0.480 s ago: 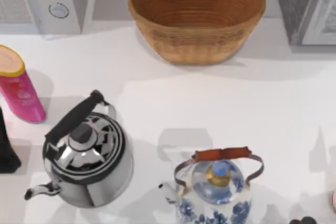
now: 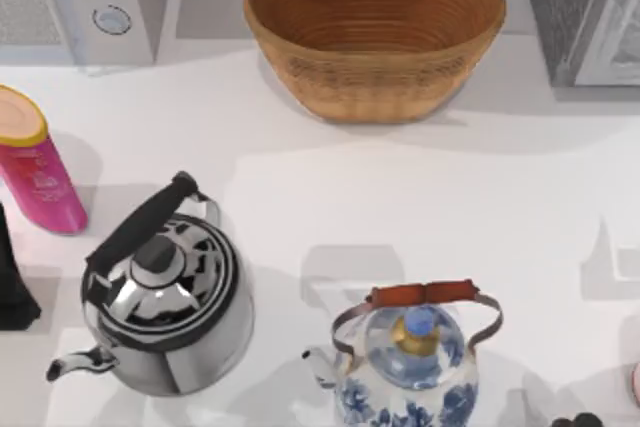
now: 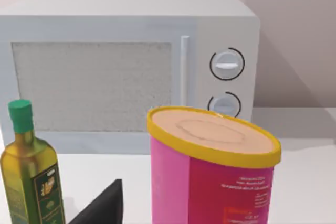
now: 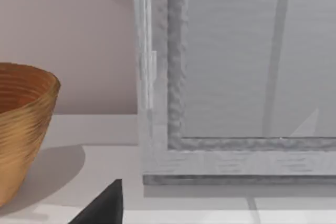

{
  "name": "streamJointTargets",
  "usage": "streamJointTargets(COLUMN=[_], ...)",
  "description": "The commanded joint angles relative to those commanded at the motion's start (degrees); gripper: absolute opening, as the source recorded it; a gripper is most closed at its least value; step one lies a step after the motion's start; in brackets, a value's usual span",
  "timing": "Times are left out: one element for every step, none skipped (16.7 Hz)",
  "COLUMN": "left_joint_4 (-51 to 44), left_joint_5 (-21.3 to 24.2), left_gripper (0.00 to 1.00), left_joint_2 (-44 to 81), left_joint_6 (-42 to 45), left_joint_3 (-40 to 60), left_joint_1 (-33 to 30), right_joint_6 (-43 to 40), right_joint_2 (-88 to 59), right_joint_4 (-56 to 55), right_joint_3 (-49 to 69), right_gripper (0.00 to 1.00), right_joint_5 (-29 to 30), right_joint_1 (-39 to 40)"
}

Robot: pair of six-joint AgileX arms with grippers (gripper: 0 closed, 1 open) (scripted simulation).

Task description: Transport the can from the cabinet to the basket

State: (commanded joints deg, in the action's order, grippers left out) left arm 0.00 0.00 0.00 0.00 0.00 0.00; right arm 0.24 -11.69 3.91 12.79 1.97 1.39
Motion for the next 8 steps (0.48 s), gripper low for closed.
streamJointTargets(left_joint_4=[0.00, 0.00, 0.00, 0.00, 0.00, 0.00, 0.00, 0.00], left_joint_5=[0.00, 0.00, 0.00, 0.00, 0.00, 0.00, 0.00, 0.00], left_gripper=[1.00, 1.00, 1.00, 1.00, 1.00, 1.00, 1.00, 1.00], left_joint_2=[0.00, 0.00, 0.00, 0.00, 0.00, 0.00, 0.00, 0.00], left_joint_6=[0.00, 0.00, 0.00, 0.00, 0.00, 0.00, 0.00, 0.00], left_joint_3=[0.00, 0.00, 0.00, 0.00, 0.00, 0.00, 0.00, 0.00], left_joint_1=[0.00, 0.00, 0.00, 0.00, 0.00, 0.00, 0.00, 0.00], right_joint_6=[0.07, 0.14, 0.20, 0.27, 0.33, 0.38, 0.43, 0.48], right_joint_2=[-3.41, -7.06, -10.89, -14.88, -18.97, -23.13, -27.32, -31.49], right_joint_4=[1.06, 2.19, 3.37, 4.60, 5.85, 7.12, 8.40, 9.68], right_joint_3=[4.21, 8.91, 14.03, 19.49, 25.20, 31.05, 36.97, 42.85], right_gripper=[1.00, 1.00, 1.00, 1.00, 1.00, 1.00, 1.00, 1.00], right_joint_5=[0.50, 1.03, 1.58, 2.15, 2.72, 3.30, 3.89, 4.48], right_joint_1=[0.47, 0.99, 1.55, 2.13, 2.73, 3.34, 3.95, 4.55])
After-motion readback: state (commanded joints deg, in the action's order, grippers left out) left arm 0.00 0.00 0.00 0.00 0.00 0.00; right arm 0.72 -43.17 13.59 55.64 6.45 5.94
